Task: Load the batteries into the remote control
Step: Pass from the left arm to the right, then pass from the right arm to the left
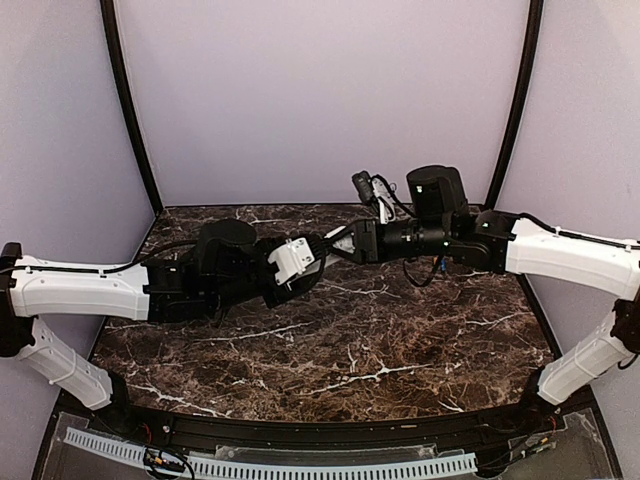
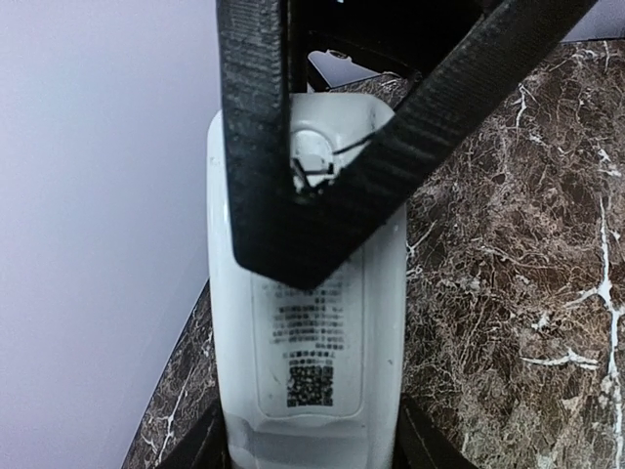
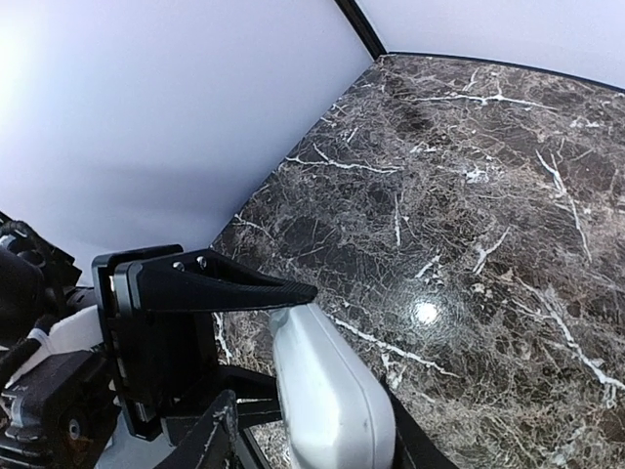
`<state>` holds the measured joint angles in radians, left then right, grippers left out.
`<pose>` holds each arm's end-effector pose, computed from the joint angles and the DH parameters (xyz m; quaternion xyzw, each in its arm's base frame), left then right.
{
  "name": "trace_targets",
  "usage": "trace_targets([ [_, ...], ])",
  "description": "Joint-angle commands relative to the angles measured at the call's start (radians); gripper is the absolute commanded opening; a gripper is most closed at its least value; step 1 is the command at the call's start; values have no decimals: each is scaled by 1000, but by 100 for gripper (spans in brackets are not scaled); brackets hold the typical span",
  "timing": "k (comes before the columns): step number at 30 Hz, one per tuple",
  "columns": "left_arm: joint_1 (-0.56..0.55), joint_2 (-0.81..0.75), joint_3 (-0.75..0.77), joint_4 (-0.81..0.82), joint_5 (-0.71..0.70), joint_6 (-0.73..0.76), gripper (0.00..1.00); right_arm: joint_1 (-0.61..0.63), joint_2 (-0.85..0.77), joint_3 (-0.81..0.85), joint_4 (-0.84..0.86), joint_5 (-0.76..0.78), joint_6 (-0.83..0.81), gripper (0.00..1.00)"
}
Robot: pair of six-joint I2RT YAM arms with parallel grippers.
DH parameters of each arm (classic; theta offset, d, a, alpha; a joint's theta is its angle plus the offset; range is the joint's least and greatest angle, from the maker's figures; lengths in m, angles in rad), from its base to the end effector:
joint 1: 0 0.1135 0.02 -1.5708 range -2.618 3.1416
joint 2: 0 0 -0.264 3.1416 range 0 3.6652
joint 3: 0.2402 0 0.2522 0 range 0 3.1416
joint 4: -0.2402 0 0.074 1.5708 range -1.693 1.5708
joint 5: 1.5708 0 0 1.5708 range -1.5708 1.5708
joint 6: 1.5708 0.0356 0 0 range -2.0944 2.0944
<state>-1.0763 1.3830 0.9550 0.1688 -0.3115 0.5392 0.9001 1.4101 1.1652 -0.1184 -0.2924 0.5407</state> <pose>0.1628 -0.2789 0.2981 0.5005 0.6095 -0.0413 0.6134 0.1977 0.2657 0.3345 -0.2269 0.7865 0.4607 0.3430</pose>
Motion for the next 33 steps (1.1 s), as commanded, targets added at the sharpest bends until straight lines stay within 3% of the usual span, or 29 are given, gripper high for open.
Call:
trace_targets([
  [1, -4, -41, 24, 46, -14, 3, 0, 15, -6, 12, 42, -42, -7, 36],
  [5, -5, -46, 27, 38, 6, -7, 0, 16, -4, 18, 29, -51, -17, 13],
  [10, -4, -61, 52, -7, 71, -44, 0, 15, -14, 48, -24, -72, -86, 2],
  [12, -5, -75, 69, -62, 137, -76, 16, 16, -24, 73, -73, -85, -147, 0],
  [13, -4, -88, 77, -109, 190, -109, 44, 15, -31, 87, -106, -93, -183, 0],
  [14, -4, -95, 91, -130, 212, -141, 58, 13, -38, 104, -149, -107, -228, 0],
  [15, -3, -114, 98, -167, 254, -157, 79, 14, -49, 122, -193, -124, -272, 0],
  [17, 0, -146, 115, -231, 345, -197, 94, 14, -66, 159, -286, -175, -366, 0],
  [19, 1, -165, 140, -317, 461, -211, 96, 14, -78, 200, -378, -222, -442, 0],
  [22, 2, -170, 200, -398, 528, -253, 94, 15, -74, 279, -513, -277, -528, 0],
  [27, 4, -166, 261, -489, 646, -276, 81, 24, -65, 355, -596, -318, -635, 0],
  [30, 5, -143, 293, -530, 663, -299, 69, 39, -68, 381, -596, -337, -678, 0],
  [33, 11, -123, 331, -553, 657, -306, 63, 59, -69, 405, -598, -332, -723, 0],
])
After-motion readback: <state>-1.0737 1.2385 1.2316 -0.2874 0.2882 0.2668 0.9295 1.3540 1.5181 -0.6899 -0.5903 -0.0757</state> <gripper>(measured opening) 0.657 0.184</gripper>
